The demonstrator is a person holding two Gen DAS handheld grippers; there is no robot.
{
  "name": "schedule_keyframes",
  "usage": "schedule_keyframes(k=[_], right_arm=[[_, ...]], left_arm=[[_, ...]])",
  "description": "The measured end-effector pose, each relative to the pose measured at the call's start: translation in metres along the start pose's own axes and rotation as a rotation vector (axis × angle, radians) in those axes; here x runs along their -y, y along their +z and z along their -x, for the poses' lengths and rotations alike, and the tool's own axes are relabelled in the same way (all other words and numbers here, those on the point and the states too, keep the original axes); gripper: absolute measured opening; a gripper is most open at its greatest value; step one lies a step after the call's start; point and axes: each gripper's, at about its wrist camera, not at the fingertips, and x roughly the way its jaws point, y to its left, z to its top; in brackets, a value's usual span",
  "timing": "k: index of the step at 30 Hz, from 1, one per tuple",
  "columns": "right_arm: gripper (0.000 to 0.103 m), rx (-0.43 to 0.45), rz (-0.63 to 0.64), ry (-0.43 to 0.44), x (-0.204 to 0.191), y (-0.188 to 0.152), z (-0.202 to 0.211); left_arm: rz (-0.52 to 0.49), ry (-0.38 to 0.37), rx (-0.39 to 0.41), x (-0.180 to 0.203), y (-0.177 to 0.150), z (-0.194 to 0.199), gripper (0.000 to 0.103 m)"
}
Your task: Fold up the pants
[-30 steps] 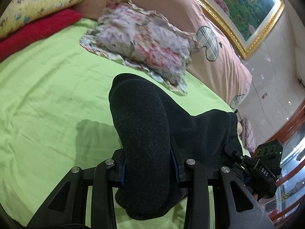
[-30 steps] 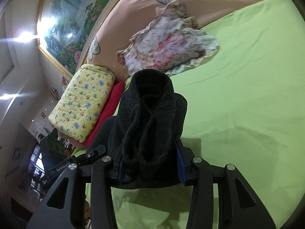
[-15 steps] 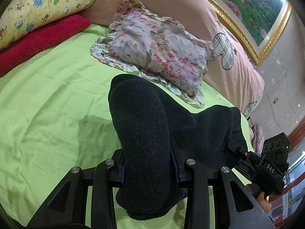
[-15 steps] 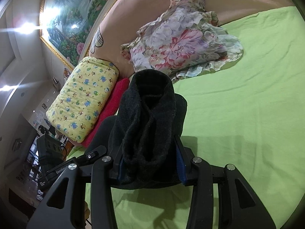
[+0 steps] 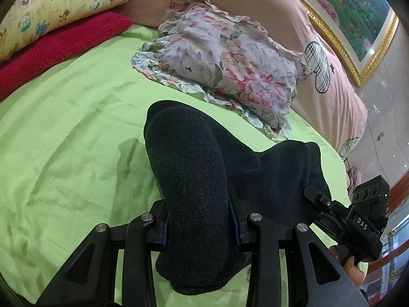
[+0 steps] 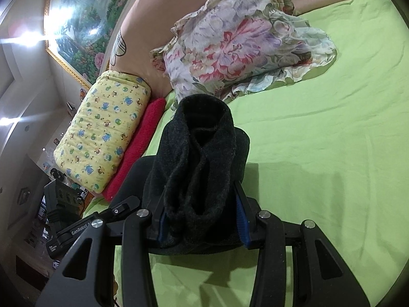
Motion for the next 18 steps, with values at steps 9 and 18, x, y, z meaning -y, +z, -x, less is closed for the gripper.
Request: schedule_keyframes(k=[9, 18], right_arm=[[0.044, -0.001, -0.008, 0.006, 0.005, 0.002, -0.003], [0.050, -0.023, -0.024, -0.029, 0.017, -0.001, -0.008]], left_arm=[[-0.014, 0.008, 0.007, 0.002, 0.002, -0.004, 0.035], [0.033, 0.003, -0.010, -0.015, -0.010, -0.009, 0.041]])
